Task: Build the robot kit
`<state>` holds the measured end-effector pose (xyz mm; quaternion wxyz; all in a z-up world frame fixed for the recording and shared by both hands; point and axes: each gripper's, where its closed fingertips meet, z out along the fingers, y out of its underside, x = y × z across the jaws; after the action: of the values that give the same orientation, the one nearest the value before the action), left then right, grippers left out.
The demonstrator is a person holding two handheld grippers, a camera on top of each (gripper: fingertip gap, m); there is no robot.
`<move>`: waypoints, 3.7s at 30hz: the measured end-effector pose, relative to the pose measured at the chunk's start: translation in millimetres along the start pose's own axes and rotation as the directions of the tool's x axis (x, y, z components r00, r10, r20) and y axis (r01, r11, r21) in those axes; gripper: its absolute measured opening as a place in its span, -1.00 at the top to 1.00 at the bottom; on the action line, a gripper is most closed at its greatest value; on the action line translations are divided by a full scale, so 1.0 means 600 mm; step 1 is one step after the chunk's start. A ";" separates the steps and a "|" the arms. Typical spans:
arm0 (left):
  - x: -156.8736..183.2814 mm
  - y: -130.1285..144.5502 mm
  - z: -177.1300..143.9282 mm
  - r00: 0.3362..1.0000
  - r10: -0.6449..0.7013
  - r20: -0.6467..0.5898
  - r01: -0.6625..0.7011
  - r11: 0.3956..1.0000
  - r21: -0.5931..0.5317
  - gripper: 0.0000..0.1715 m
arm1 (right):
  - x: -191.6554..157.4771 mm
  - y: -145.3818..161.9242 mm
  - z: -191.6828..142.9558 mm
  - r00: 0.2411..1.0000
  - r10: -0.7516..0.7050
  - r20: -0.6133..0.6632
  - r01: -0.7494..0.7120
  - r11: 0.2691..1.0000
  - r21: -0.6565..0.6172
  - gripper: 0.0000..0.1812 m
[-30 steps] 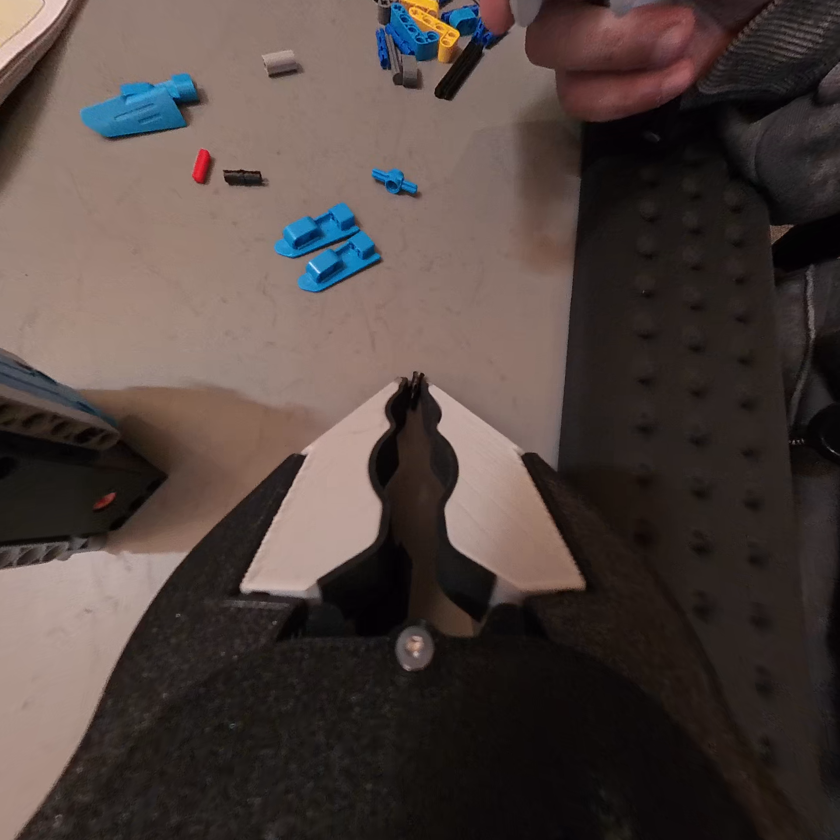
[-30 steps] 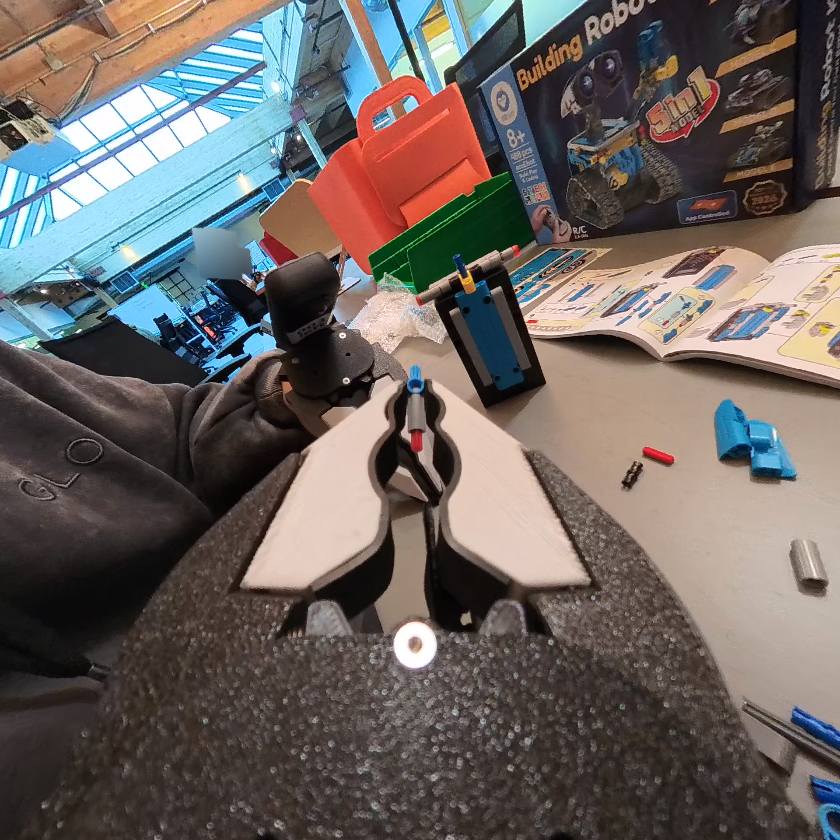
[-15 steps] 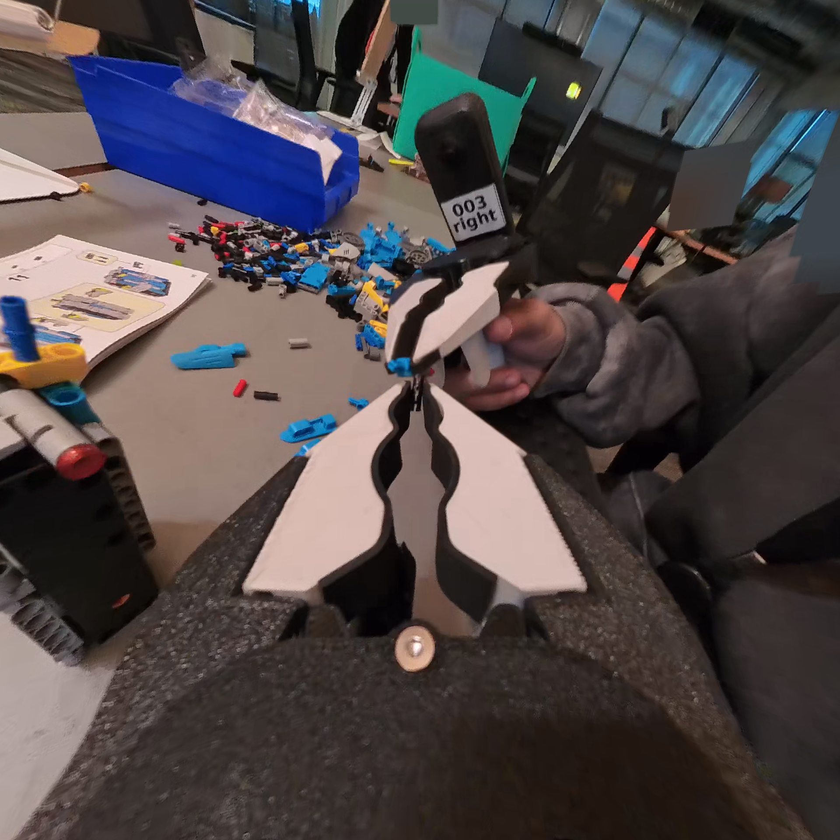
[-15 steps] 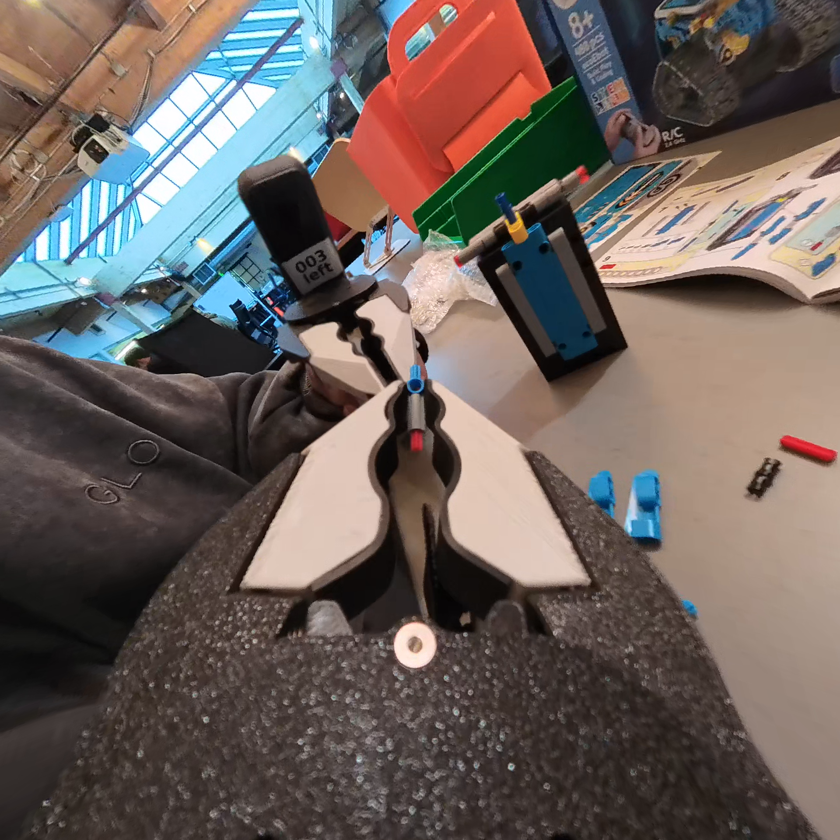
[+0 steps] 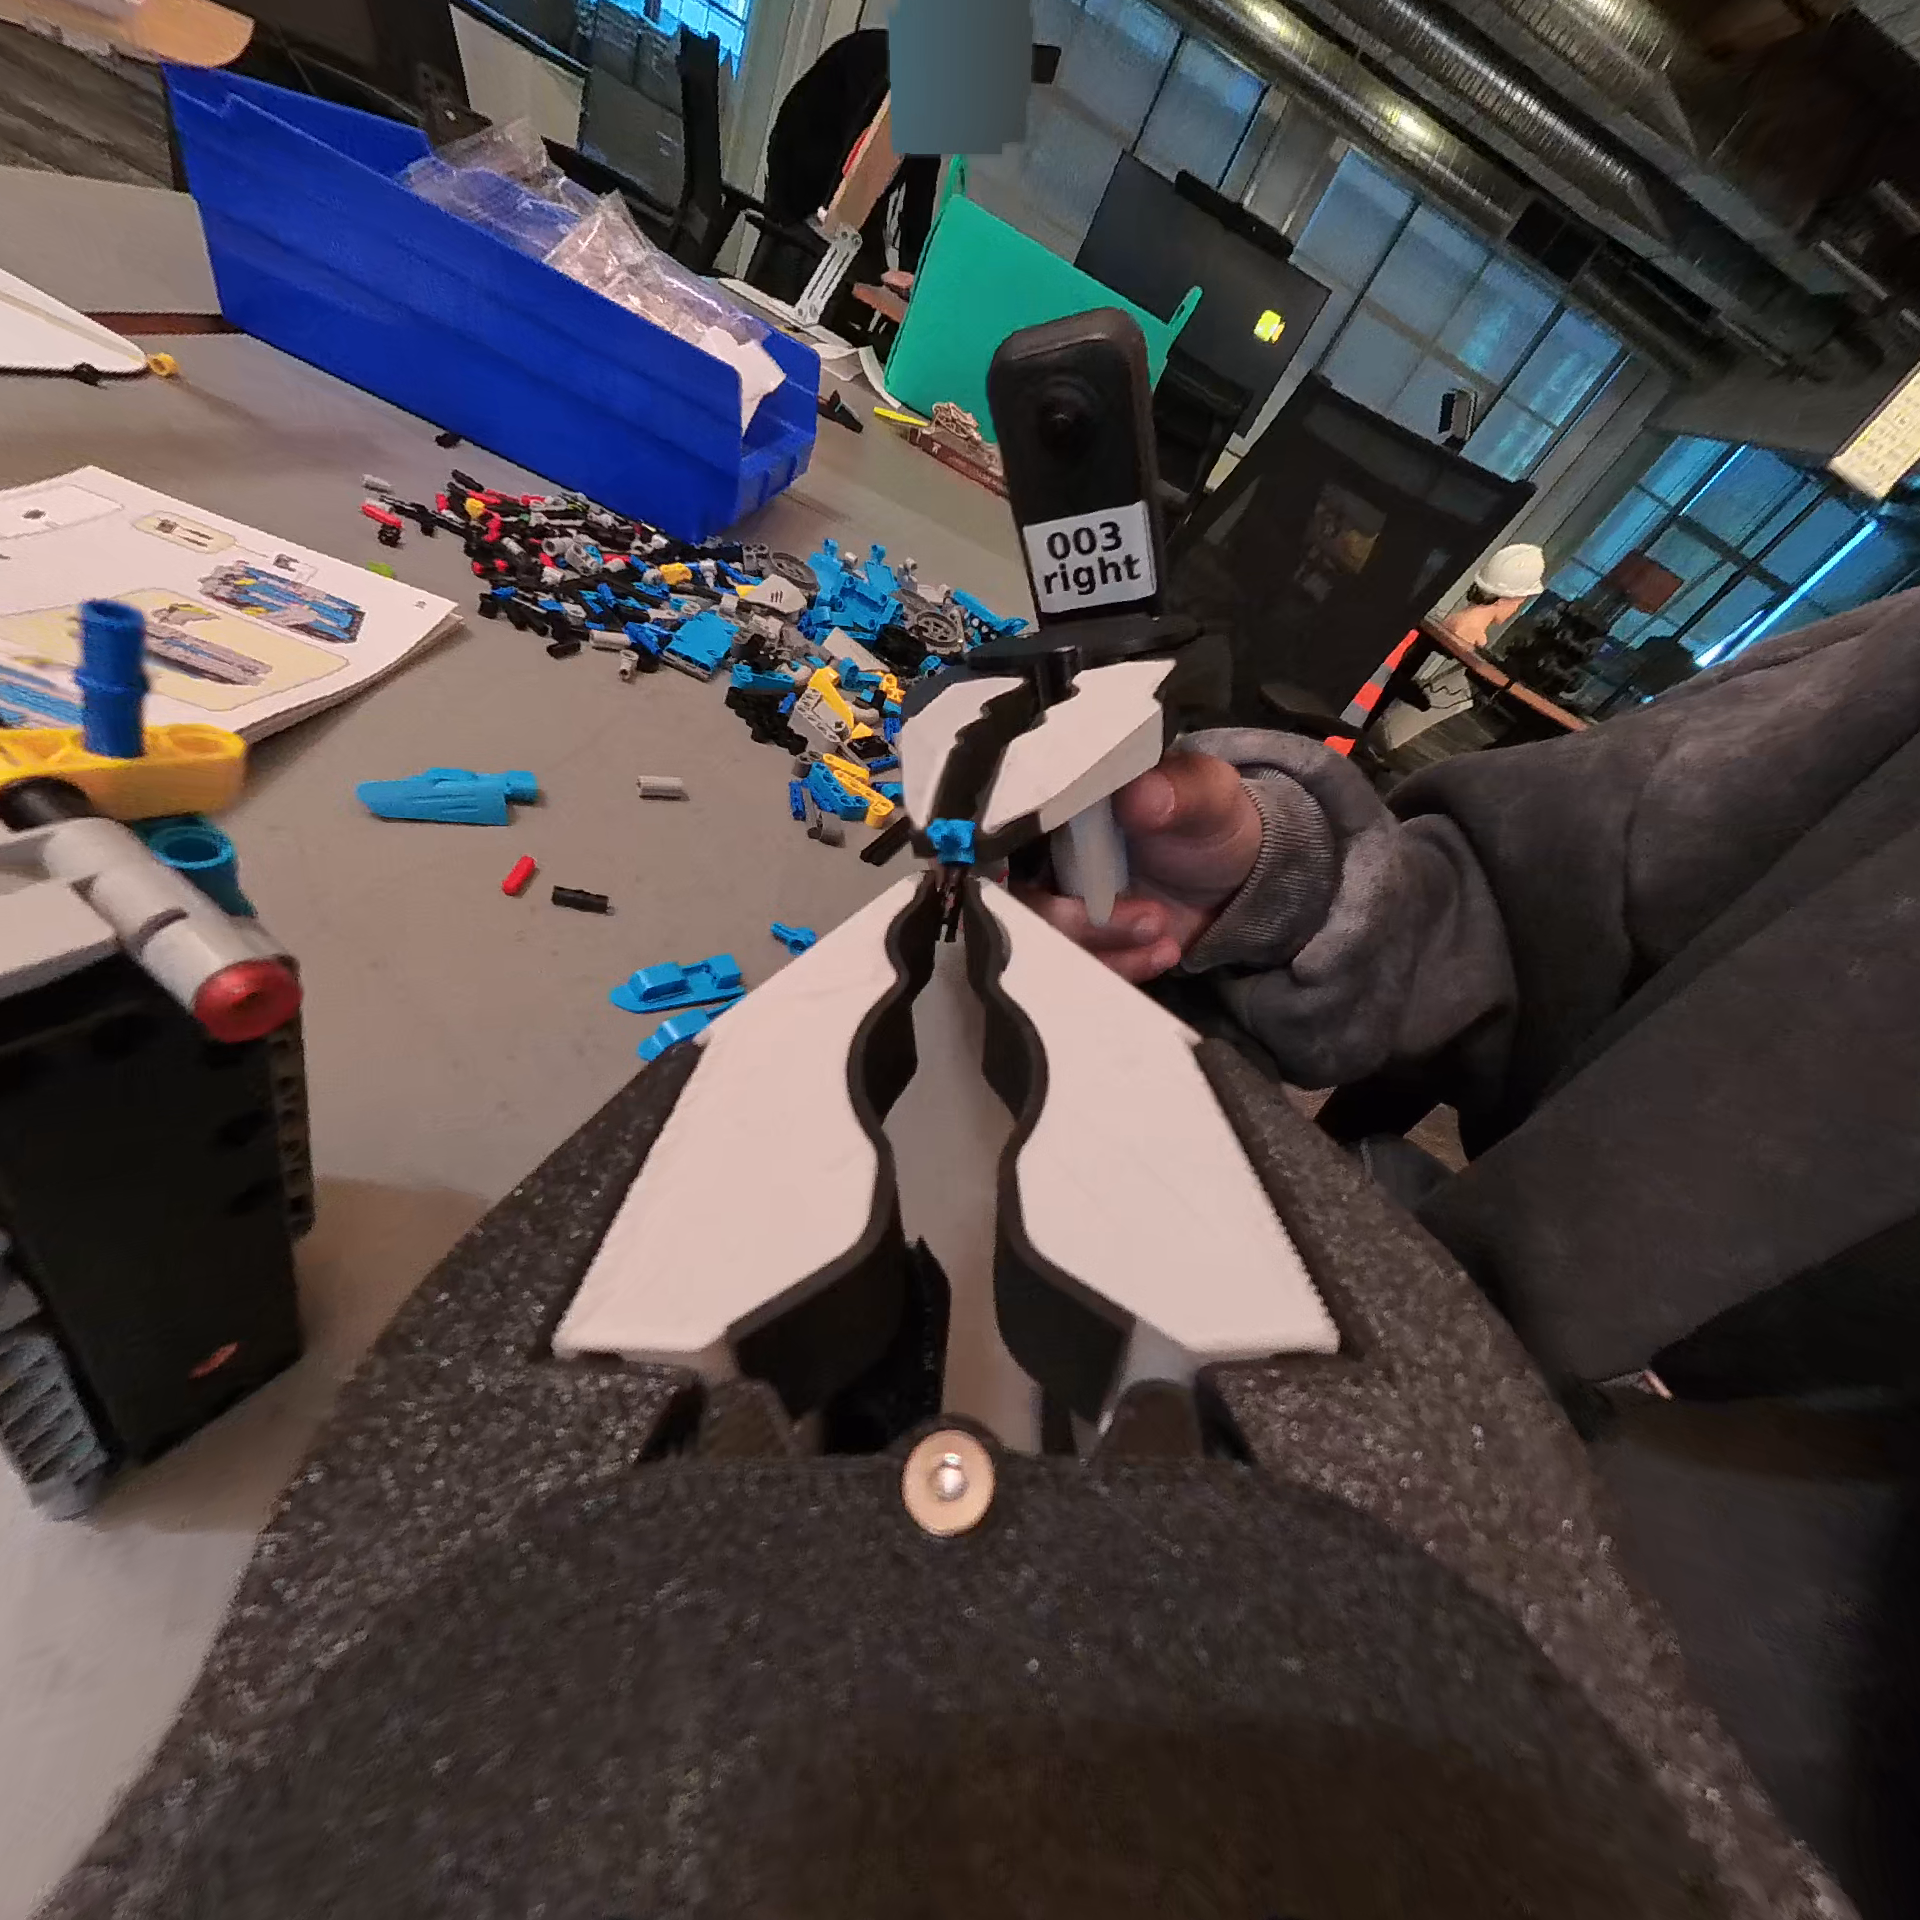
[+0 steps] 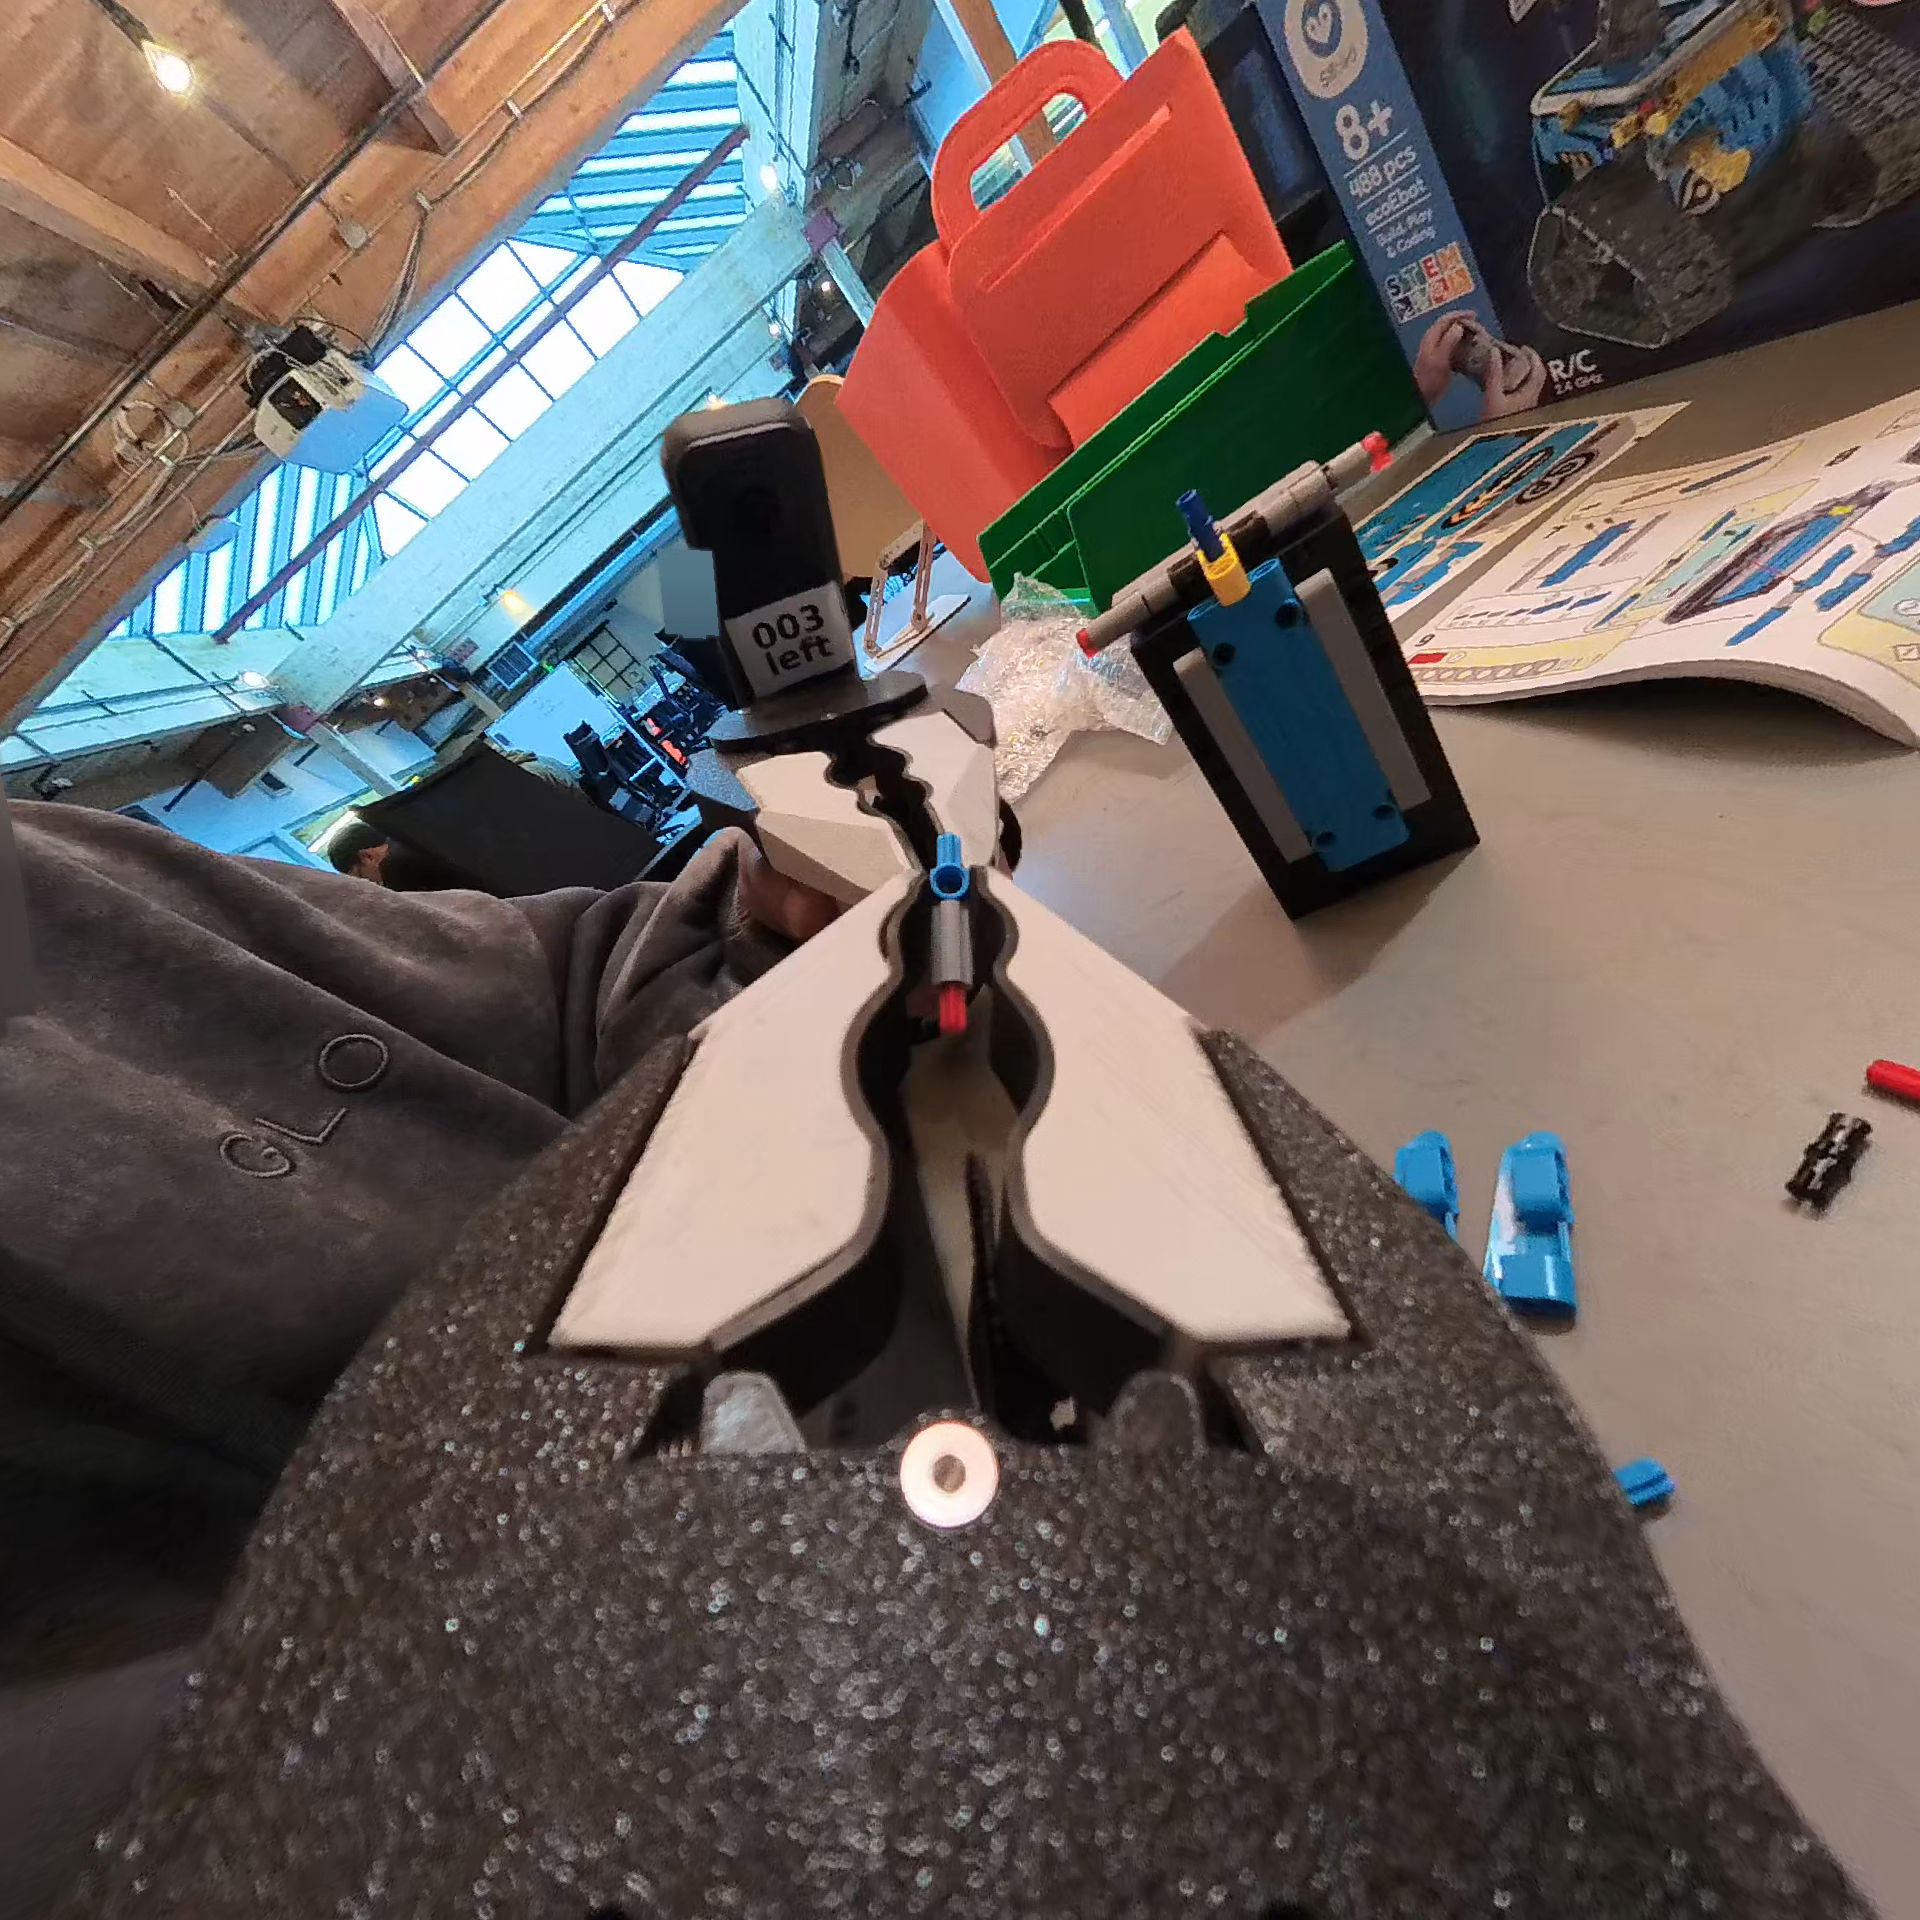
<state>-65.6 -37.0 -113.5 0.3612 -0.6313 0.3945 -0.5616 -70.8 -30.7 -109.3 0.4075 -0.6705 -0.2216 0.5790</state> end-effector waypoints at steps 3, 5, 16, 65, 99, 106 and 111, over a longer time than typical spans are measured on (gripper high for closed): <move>0.005 -0.010 -0.001 0.997 -0.068 -0.040 0.070 0.997 0.034 0.96 | -0.007 -0.007 -0.001 0.999 0.015 0.034 -0.016 0.999 0.029 0.92; 0.006 -0.012 -0.001 0.992 -0.109 -0.060 0.112 0.993 0.044 0.97 | -0.009 -0.008 -0.001 1.000 -0.009 0.028 0.008 0.999 0.032 0.93; 0.004 -0.015 -0.004 0.976 -0.196 -0.098 0.203 0.977 0.063 0.97 | -0.010 -0.007 0.001 0.997 -0.079 -0.006 0.080 0.996 0.026 0.93; 0.014 -0.014 -0.009 0.998 -0.037 -0.055 0.040 0.998 0.054 0.96 | -0.017 -0.008 0.001 0.993 0.074 0.092 -0.078 0.996 0.038 0.92; -0.270 -0.038 -0.228 0.656 0.005 0.754 -0.071 0.996 0.055 0.77 | 0.183 -0.097 -0.014 0.864 -0.205 -0.460 0.248 0.968 0.034 0.92; -0.271 -0.035 -0.228 0.660 0.000 0.751 -0.062 0.997 0.055 0.77 | 0.176 -0.093 -0.010 0.864 -0.226 -0.450 0.261 0.965 0.017 0.92; -0.259 -0.045 -0.225 0.656 0.036 0.753 -0.106 0.993 0.045 0.77 | 0.152 -0.065 0.011 0.842 -0.345 -0.414 0.332 0.937 -0.107 0.92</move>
<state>-206.4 113.4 -140.7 0.5399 -0.7749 0.2106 -0.2526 -49.1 63.6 -132.5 0.5313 -0.7373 -0.2508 0.3336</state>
